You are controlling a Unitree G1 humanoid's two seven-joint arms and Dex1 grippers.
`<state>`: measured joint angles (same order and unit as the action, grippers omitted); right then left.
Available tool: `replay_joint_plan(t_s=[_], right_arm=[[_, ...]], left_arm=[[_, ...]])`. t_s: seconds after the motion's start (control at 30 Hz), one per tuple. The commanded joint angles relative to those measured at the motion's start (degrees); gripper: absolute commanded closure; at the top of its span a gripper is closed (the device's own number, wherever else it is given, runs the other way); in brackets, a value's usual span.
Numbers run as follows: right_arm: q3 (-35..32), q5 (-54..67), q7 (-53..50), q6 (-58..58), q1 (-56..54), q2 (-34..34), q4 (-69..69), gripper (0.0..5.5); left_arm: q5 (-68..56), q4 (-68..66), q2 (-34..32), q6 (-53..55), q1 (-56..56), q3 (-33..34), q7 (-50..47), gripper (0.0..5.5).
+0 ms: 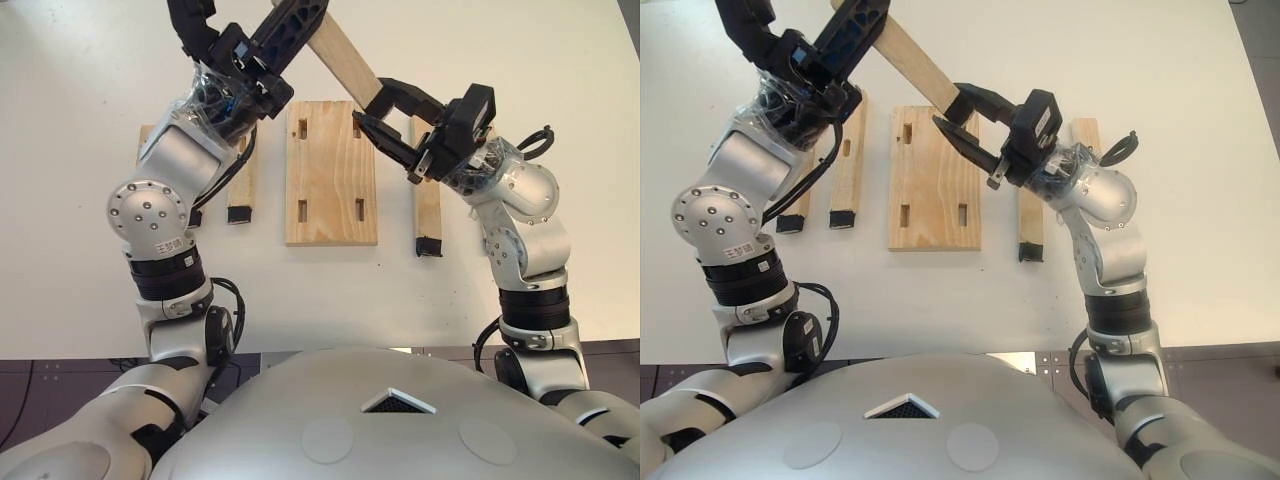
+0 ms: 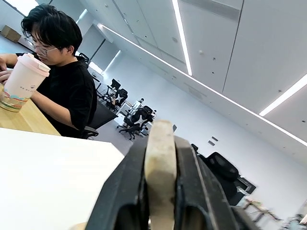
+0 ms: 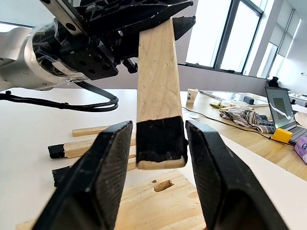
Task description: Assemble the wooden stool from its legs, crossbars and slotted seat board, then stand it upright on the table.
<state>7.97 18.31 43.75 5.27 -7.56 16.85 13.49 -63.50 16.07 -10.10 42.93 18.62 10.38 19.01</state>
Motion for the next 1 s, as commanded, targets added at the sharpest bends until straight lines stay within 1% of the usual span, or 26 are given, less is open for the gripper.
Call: replay_joint_plan(t_s=[0.03, 0.2, 0.33, 0.63, 0.83, 1.0], right_arm=[[0.11, -2.57, -0.02, -0.63, -0.07, 2.51, -1.29, 2.95], [-1.47, -4.99, -2.29, -2.63, 0.11, 3.14, -3.50, 2.94], [-2.81, -6.50, -4.32, -4.12, 1.04, 3.31, -4.53, 2.94], [-2.44, -7.49, -4.47, -5.13, 1.38, 3.14, -5.55, 2.94], [-2.19, -8.54, -3.95, -5.60, 2.06, 3.71, -5.89, 2.94], [-1.74, -9.37, -3.51, -5.70, 2.01, 3.82, -6.55, 2.94]], left_arm=[[7.54, -1.61, -4.11, -2.59, -0.39, 0.26, -0.90, 5.11], [18.46, -2.78, -8.84, -6.91, -4.86, 1.25, -1.84, 5.11], [26.21, -2.88, -11.46, -8.59, -8.91, 3.57, -6.30, 5.11], [32.64, -10.33, -8.54, -13.57, -9.56, 3.46, -6.64, 5.11], [32.35, -12.84, -6.69, -14.77, -9.35, 4.99, -6.58, 5.11], [31.14, -11.73, -5.63, -13.97, -9.25, 6.25, -7.06, 5.11]])
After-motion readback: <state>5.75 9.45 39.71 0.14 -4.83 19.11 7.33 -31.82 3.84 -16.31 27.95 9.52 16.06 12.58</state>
